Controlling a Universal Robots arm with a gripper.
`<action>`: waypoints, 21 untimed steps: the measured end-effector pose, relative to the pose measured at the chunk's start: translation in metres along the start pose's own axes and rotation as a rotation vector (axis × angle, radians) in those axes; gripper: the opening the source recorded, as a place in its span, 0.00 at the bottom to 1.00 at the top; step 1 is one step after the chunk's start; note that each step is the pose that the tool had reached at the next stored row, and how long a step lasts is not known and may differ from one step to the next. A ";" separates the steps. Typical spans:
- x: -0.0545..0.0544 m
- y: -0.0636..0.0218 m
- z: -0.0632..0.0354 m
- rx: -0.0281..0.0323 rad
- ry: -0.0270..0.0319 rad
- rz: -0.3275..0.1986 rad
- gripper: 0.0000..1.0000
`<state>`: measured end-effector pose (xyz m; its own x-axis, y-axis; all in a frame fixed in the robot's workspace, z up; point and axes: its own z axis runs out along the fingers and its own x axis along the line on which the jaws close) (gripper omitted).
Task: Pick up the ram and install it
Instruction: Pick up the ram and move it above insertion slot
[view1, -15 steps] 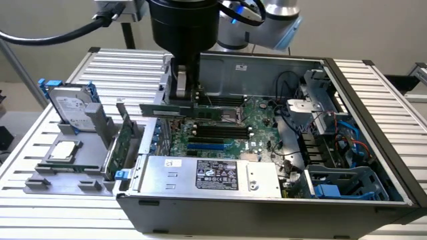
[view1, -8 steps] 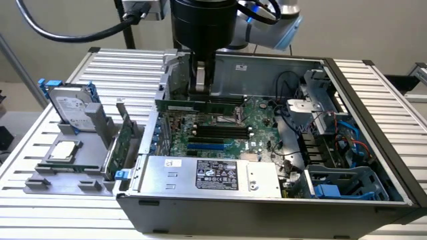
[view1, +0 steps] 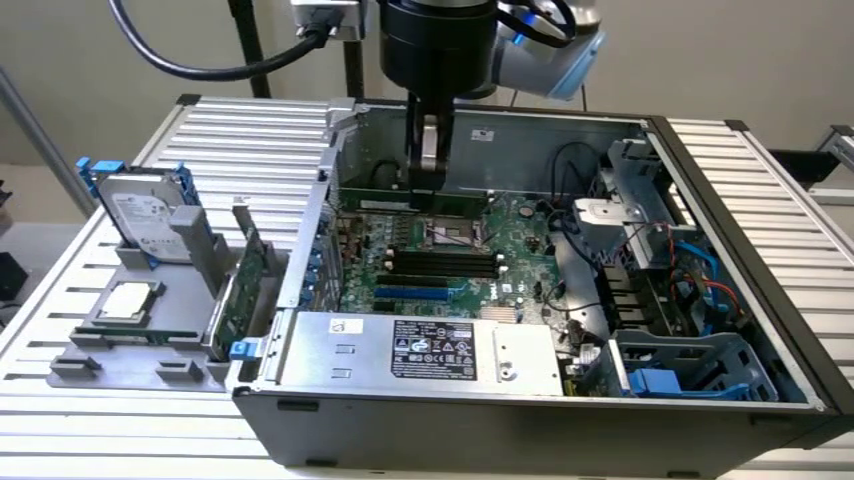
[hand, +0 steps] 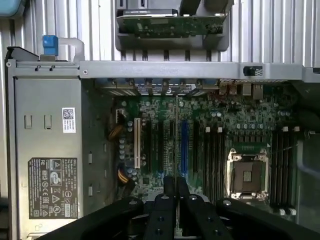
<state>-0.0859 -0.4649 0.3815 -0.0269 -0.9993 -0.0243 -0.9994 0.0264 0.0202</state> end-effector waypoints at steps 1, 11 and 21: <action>-0.003 -0.0019 0.0015 0.0000 0.0001 0.000 0.00; -0.039 -0.0214 0.0169 0.0000 0.0001 0.000 0.00; -0.057 -0.0378 0.0270 -0.0003 0.0000 0.000 0.00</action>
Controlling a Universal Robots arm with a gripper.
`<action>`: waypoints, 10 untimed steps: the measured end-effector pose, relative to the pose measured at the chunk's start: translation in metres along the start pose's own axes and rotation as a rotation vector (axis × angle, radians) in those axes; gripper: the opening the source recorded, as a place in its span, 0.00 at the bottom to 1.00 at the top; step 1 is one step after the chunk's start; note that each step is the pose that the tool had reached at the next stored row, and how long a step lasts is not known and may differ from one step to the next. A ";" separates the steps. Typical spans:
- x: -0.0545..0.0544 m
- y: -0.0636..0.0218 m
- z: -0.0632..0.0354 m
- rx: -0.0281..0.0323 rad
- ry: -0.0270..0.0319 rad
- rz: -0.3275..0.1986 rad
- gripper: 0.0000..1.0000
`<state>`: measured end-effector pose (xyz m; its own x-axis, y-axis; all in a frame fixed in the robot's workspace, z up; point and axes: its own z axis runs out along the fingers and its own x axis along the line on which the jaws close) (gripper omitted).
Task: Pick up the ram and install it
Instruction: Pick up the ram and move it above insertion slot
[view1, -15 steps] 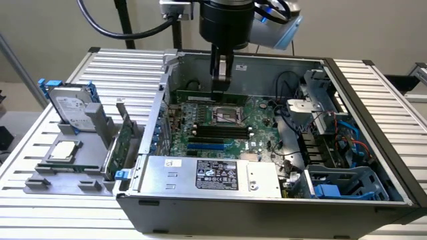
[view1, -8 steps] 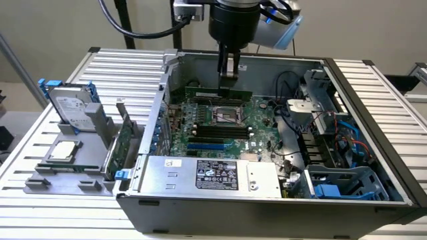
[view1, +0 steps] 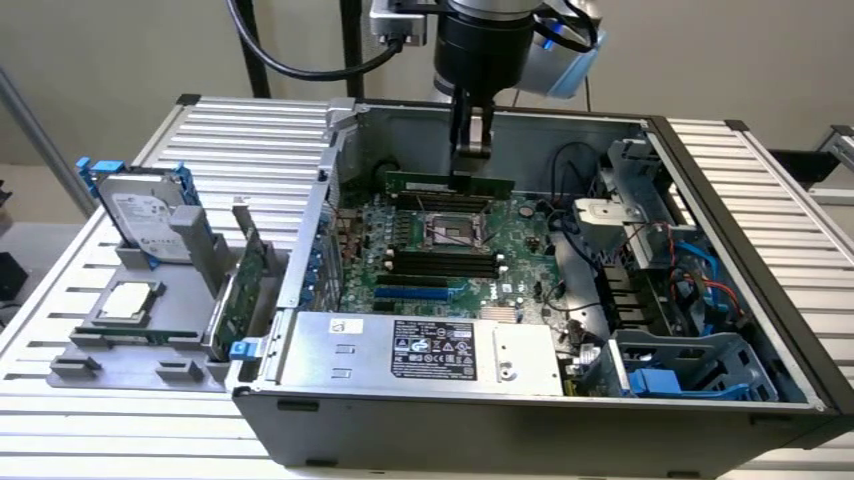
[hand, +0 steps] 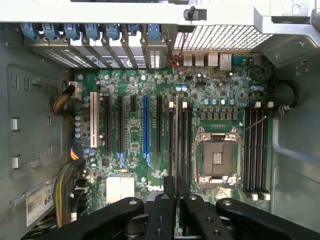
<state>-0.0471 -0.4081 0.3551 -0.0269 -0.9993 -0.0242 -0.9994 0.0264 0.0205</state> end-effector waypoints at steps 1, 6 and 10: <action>0.000 0.0000 0.0000 0.0000 0.0000 0.000 0.00; 0.000 0.0000 0.0000 0.0000 0.0000 0.000 0.00; 0.000 0.0000 0.0000 0.0000 0.0000 0.000 0.00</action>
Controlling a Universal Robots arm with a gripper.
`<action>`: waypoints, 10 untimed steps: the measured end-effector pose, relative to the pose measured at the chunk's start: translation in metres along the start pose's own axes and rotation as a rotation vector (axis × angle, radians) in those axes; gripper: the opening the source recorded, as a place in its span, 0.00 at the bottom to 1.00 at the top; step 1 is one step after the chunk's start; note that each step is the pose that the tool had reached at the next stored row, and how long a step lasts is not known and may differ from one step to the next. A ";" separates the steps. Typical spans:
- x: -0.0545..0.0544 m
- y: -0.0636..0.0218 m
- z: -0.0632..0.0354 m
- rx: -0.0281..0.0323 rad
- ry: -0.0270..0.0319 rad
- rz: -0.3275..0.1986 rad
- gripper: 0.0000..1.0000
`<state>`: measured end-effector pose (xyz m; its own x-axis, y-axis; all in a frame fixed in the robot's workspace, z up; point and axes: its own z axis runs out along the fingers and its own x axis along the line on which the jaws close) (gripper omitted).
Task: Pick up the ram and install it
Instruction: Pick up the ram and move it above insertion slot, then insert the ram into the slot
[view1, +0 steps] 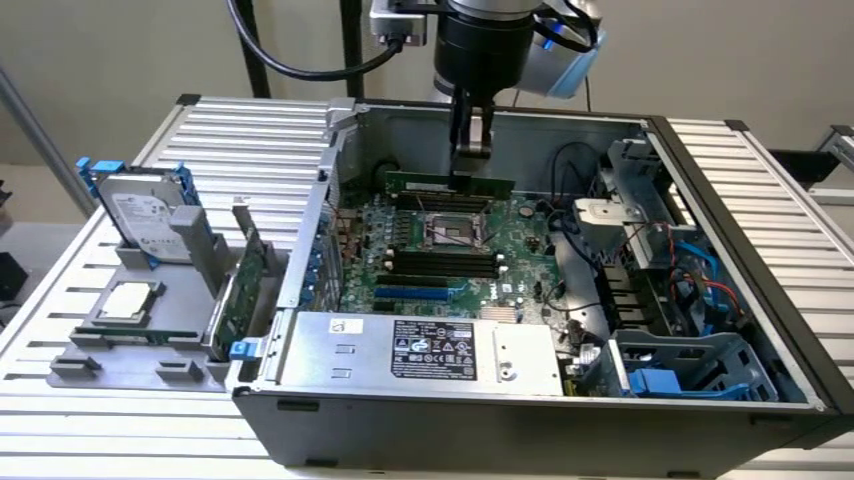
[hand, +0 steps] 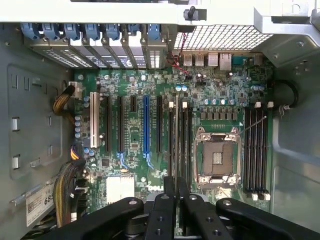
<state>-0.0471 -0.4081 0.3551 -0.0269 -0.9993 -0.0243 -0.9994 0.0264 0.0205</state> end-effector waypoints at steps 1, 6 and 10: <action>0.000 0.0000 0.0001 0.0000 0.0001 0.000 0.00; -0.003 -0.0001 0.0078 0.0000 0.0000 0.000 0.00; -0.008 -0.0001 0.0152 0.0000 0.0001 0.000 0.00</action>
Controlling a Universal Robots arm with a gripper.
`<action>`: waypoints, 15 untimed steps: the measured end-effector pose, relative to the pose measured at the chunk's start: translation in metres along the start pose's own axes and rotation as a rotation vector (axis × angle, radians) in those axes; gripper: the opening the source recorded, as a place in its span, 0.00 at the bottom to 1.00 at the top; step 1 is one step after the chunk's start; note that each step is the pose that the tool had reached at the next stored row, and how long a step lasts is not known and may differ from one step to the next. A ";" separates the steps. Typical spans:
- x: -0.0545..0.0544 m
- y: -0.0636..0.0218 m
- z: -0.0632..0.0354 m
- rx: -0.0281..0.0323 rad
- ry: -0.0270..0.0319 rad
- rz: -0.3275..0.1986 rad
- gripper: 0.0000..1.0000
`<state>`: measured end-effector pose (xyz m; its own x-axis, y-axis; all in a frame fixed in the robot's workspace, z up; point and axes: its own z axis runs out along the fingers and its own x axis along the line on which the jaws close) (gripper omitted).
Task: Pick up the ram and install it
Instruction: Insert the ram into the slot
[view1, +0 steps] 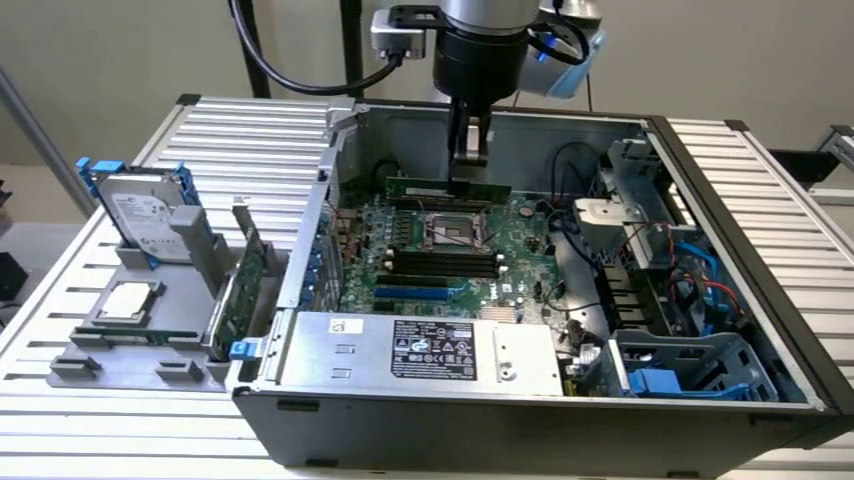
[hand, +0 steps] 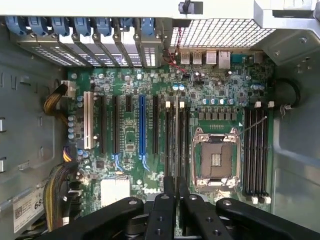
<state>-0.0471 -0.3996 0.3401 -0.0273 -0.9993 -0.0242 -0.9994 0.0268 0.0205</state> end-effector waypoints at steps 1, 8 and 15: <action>-0.001 0.0000 0.0018 0.0000 0.0001 0.000 0.00; -0.008 -0.0001 0.0148 0.0000 -0.0001 0.000 0.00; -0.008 -0.0034 0.0273 -0.0001 -0.0001 0.000 0.00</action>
<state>-0.0441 -0.3906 0.3129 -0.0274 -0.9993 -0.0243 -0.9994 0.0269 0.0206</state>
